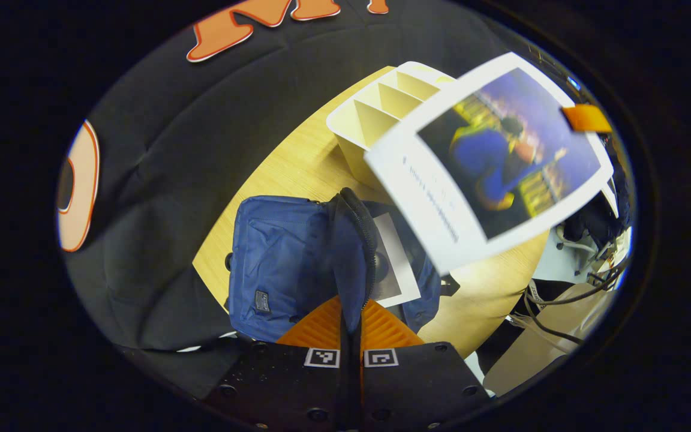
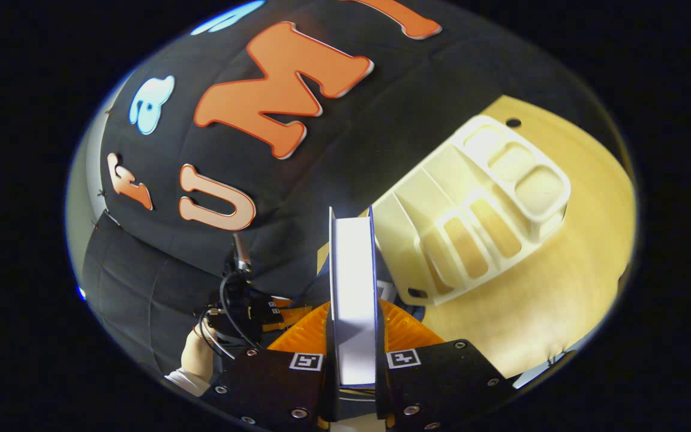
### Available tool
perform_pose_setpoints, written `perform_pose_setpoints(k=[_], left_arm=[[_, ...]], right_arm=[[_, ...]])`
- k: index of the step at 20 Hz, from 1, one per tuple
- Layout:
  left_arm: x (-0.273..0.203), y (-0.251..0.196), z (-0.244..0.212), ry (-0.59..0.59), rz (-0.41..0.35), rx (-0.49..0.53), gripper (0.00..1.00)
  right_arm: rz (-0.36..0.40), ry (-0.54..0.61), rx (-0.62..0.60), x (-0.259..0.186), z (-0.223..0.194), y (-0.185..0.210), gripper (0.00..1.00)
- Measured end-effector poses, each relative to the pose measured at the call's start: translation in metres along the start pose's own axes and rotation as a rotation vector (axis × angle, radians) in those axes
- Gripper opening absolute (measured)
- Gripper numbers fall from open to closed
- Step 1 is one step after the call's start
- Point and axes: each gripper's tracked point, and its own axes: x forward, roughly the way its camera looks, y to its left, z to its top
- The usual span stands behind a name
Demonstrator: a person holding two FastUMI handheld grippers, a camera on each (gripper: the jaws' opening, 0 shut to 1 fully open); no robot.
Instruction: Open the schoolbag, grab two books from the bookshelf and put them into the schoolbag.
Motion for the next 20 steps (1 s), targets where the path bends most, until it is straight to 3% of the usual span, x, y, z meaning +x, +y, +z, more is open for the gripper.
perform_pose_setpoints(k=[2, 7, 12, 20], left_arm=[[-0.001, -0.002, -0.001, -0.001, 0.001, 0.006, 0.01], [-0.004, -0.010, 0.001, -0.015, 0.002, 0.030, 0.01], [-0.009, -0.016, 0.005, -0.032, -0.002, 0.036, 0.01], [-0.018, -0.027, 0.008, -0.048, 0.017, 0.092, 0.01]], right_arm=[[0.015, 0.003, 0.033, 0.025, -0.024, -0.005, 0.24], [-0.039, 0.000, 0.078, 0.088, -0.067, -0.030, 0.24], [-0.020, -0.045, 0.131, 0.152, -0.097, -0.013, 0.24], [-0.053, -0.009, 0.124, 0.231, -0.108, 0.000, 0.31]])
